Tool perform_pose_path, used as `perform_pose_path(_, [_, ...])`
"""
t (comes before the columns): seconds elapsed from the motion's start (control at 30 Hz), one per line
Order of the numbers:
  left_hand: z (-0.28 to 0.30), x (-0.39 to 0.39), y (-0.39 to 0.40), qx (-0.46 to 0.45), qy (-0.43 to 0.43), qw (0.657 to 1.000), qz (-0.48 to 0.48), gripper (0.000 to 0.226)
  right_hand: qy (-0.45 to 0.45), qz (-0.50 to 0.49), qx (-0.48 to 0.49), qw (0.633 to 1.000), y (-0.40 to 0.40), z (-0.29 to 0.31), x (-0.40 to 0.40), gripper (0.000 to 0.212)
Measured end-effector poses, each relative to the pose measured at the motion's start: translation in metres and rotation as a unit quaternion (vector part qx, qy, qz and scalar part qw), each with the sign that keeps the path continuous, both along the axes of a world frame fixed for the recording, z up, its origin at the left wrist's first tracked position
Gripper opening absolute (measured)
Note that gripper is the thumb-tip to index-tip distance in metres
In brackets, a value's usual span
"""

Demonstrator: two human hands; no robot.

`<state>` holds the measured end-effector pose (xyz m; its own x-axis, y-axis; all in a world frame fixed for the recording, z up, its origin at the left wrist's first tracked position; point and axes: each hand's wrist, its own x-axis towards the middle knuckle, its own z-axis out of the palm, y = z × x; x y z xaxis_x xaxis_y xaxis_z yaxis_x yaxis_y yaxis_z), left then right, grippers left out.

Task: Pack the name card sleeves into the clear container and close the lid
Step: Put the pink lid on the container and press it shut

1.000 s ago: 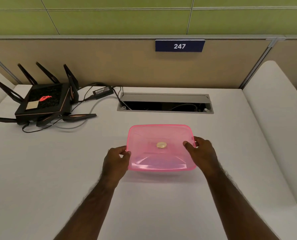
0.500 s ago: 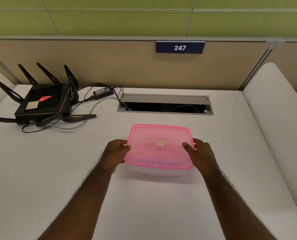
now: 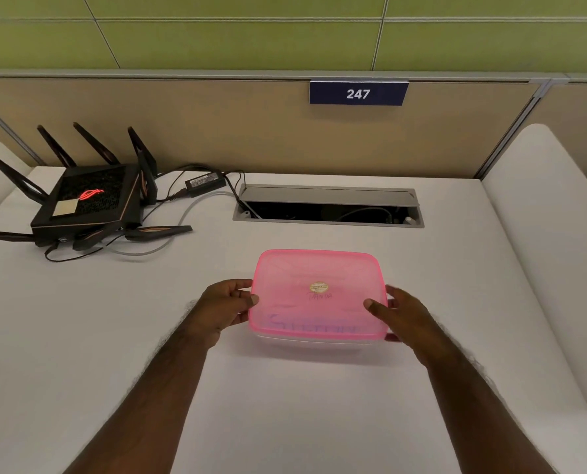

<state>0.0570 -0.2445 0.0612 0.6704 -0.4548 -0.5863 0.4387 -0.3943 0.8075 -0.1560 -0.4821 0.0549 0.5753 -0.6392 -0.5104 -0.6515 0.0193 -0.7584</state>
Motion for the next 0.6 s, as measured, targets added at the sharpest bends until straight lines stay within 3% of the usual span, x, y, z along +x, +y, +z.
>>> perform_pose_path(0.07, [0.0,-0.002,0.0,0.022,0.002,1.0,0.0,0.033,0.022,-0.011,0.078,0.997,0.004,0.004,-0.009,0.062])
perform_pose_path(0.2, [0.001,-0.011,0.0,0.122,-0.014,0.992,-0.018,0.03,0.008,-0.03,0.135,0.99,0.006,0.002,-0.021,0.052])
perform_pose_path(0.4, [-0.006,-0.018,0.012,0.03,0.085,0.996,0.002,0.026,-0.033,-0.075,0.142,0.987,0.01,-0.003,-0.021,0.051])
perform_pose_path(0.6, [-0.016,-0.021,0.024,-0.042,0.151,0.987,0.043,0.037,-0.046,-0.085,0.173,0.98,0.01,-0.004,-0.023,0.055])
